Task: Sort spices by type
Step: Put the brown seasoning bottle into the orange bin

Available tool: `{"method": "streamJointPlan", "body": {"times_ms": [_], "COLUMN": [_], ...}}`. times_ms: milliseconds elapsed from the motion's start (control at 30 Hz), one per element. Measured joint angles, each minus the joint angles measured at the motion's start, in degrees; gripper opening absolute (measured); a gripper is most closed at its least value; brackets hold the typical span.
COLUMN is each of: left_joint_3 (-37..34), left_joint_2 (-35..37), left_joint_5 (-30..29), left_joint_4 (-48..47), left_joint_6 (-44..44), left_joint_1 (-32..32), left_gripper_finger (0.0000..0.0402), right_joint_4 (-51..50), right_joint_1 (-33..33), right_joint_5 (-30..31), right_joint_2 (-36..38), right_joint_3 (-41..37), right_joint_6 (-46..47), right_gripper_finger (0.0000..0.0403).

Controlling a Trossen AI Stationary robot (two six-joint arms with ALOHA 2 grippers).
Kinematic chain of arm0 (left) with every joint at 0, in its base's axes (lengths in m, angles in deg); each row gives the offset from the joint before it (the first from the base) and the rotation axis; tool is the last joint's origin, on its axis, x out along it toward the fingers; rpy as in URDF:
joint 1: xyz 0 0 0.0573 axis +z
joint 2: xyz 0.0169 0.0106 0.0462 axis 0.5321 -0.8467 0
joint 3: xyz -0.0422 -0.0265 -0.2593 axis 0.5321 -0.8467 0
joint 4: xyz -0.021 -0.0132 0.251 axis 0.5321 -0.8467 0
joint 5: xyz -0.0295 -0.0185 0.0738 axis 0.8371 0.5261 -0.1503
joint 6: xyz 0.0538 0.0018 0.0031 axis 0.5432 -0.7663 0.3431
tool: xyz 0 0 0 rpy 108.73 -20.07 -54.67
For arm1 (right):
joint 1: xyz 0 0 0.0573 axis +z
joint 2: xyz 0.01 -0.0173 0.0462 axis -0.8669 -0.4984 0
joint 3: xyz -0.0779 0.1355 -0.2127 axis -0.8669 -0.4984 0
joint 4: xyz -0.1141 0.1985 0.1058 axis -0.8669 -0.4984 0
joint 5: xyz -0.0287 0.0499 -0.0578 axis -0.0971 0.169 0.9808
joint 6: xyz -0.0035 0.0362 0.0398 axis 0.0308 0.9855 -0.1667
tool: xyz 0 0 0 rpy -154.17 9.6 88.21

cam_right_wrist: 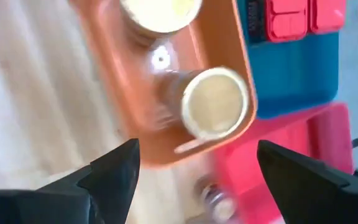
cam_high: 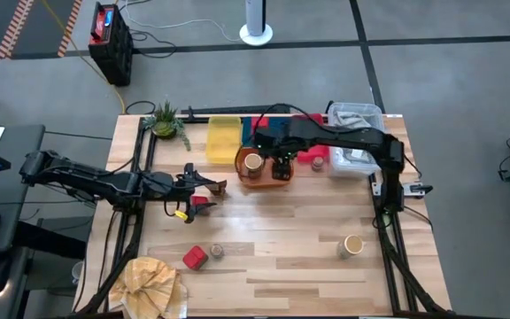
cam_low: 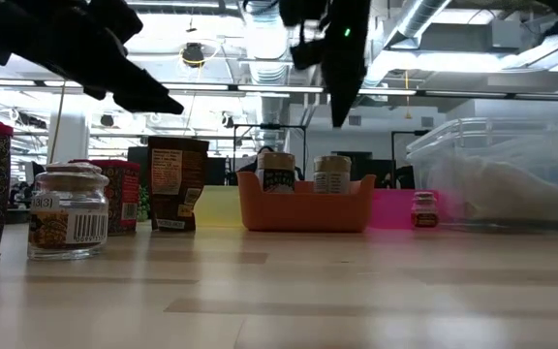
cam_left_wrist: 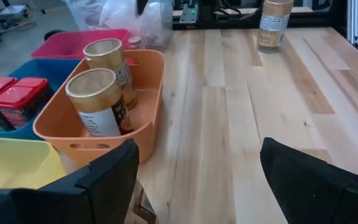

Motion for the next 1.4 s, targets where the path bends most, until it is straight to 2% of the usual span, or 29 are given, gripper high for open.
{"method": "streamJointPlan", "body": {"times_ms": [167, 367, 533, 700, 933, 1067, 1400], "left_joint_3": [0.0, 0.02, 0.04, 0.08, 0.11, 0.11, 0.11], "left_joint_2": [0.0, -0.02, 0.0, 0.0, 0.0, -0.01, 0.0], "left_joint_5": [1.29, 3.7, 6.94, 11.54, 13.69, 13.77, 13.75], "left_joint_4": [-0.66, -2.15, -2.07, -2.08, -2.28, -3.21, -5.08], "left_joint_6": [-3.0, -6.78, -10.25, -12.84, -13.59, -13.67, -14.03], "left_joint_1": [-0.44, -0.94, -0.94, -0.94, -0.94, -0.94, -0.94], "left_gripper_finger": [0.0322, 0.0322, 0.0322, 0.0322, 0.0322, 0.0322, 0.0322], "right_joint_4": [-5.49, -6.64, -13.17, -13.61, -13.64, -13.03, -5.8], "right_joint_1": [9.74, 20.65, 29.85, 37.37, 44.63, 47.35, 52.81], "right_joint_5": [-0.11, -10.0, -13.96, -12.89, -10.61, -13.08, -13.54], "right_joint_2": [4.12, 7.19, 7.66, 7.66, 8.68, 13.88, 25.08], "right_joint_3": [-3.05, -10.98, -13.14, -13.15, -19.14, -24.23, -34.96], "right_joint_6": [10.87, 26.98, 40.92, 51.31, 59.05, 66.81, 80.96], "right_gripper_finger": [0.0348, 0.0348, 0.0349, 0.0354, 0.0373, 0.0384, 0.0399]}}
